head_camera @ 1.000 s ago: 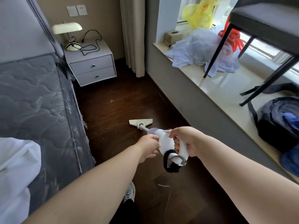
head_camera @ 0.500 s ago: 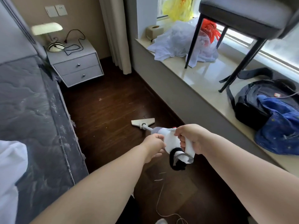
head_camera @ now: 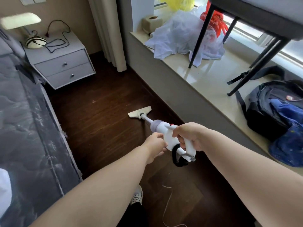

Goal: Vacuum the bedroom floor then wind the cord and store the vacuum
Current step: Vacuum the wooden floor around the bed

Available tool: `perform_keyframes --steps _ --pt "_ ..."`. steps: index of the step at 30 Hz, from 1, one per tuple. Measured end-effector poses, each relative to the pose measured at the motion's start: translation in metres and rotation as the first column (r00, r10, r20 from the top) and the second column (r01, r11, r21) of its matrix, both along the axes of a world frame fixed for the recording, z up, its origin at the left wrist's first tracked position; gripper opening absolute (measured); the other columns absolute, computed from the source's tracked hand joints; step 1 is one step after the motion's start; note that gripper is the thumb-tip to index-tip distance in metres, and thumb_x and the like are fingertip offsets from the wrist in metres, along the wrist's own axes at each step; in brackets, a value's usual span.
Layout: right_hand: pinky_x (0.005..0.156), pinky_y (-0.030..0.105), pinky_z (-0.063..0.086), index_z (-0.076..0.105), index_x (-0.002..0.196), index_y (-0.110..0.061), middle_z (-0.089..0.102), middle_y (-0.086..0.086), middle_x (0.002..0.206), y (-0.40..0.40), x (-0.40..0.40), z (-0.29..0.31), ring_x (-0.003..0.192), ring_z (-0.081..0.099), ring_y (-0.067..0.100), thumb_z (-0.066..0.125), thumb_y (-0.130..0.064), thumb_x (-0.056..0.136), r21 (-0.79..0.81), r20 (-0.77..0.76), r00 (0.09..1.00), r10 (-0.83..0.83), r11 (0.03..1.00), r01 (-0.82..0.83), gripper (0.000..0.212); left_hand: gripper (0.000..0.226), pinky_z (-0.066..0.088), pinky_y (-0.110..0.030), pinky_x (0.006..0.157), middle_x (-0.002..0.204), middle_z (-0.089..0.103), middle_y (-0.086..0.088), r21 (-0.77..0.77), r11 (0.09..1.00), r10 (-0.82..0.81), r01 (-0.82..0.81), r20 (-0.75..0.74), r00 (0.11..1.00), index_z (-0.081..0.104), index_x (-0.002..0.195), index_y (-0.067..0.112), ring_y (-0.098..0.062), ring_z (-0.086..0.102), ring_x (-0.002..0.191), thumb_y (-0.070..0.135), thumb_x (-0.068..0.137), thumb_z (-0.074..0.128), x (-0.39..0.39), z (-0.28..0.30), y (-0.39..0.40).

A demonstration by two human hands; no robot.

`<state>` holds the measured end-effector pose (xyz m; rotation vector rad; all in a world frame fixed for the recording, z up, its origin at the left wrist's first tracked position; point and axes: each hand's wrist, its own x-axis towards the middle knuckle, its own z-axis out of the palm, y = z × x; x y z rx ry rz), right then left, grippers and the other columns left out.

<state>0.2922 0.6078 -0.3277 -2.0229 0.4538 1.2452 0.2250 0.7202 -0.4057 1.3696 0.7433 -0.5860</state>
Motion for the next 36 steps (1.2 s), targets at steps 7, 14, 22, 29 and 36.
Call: perform_keyframes --steps 7,14,22,29,36 --pt "0.058 0.027 0.029 0.048 0.073 -0.014 0.035 0.002 0.059 0.061 0.054 -0.007 0.054 0.031 0.016 0.051 -0.016 0.093 -0.022 -0.023 1.000 0.017 1.000 -0.018 0.020 0.049 0.050 -0.037 0.097 0.130 0.055 -0.011 -0.017 1.000 0.014 -0.015 -0.016 1.000 0.042 0.139 0.021 -0.023 0.060 0.112 0.000 0.095 0.047 0.055 -0.013 0.060" --pt "0.056 0.027 0.032 0.048 0.072 -0.017 0.038 0.004 0.060 0.094 0.072 -0.010 0.056 0.035 0.017 0.050 -0.009 0.091 -0.009 0.016 0.999 0.046 0.999 -0.046 0.020 0.048 0.052 -0.033 0.092 0.130 0.056 -0.012 -0.012 0.999 0.050 -0.050 -0.035 0.998 0.042 0.139 0.019 -0.023 0.061 0.110 0.000 0.095 0.047 0.074 -0.014 0.092" --pt "0.058 0.029 0.036 0.050 0.072 -0.008 0.043 0.005 0.055 0.065 0.053 -0.001 0.052 0.039 0.018 0.055 -0.011 0.086 -0.059 0.011 0.984 0.176 0.983 -0.175 0.015 0.038 0.053 -0.032 0.086 0.126 0.057 -0.013 0.018 0.999 0.035 -0.034 -0.055 0.998 0.046 0.131 0.014 -0.022 0.064 0.102 -0.001 0.096 0.046 0.047 0.008 0.071" --pt "0.057 0.028 0.037 0.050 0.072 -0.007 0.044 0.005 0.056 0.004 0.001 0.007 0.053 0.039 0.019 0.055 -0.011 0.085 -0.053 0.014 0.955 0.295 0.954 -0.294 0.015 0.037 0.053 -0.034 0.092 0.126 0.059 -0.013 0.027 0.996 0.088 -0.085 -0.138 0.987 0.046 0.133 0.011 -0.025 0.064 0.109 0.002 0.097 0.049 -0.011 0.022 0.009" --pt "0.061 0.029 0.038 0.052 0.070 -0.007 0.044 0.006 0.058 -0.039 -0.037 0.011 0.055 0.039 0.019 0.057 -0.012 0.085 -0.082 0.010 0.911 0.412 0.908 -0.410 0.016 0.041 0.053 -0.036 0.092 0.129 0.058 -0.012 0.005 0.987 0.163 -0.164 -0.091 0.982 0.042 0.136 0.015 -0.025 0.065 0.109 0.002 0.097 0.048 -0.065 0.019 -0.044"
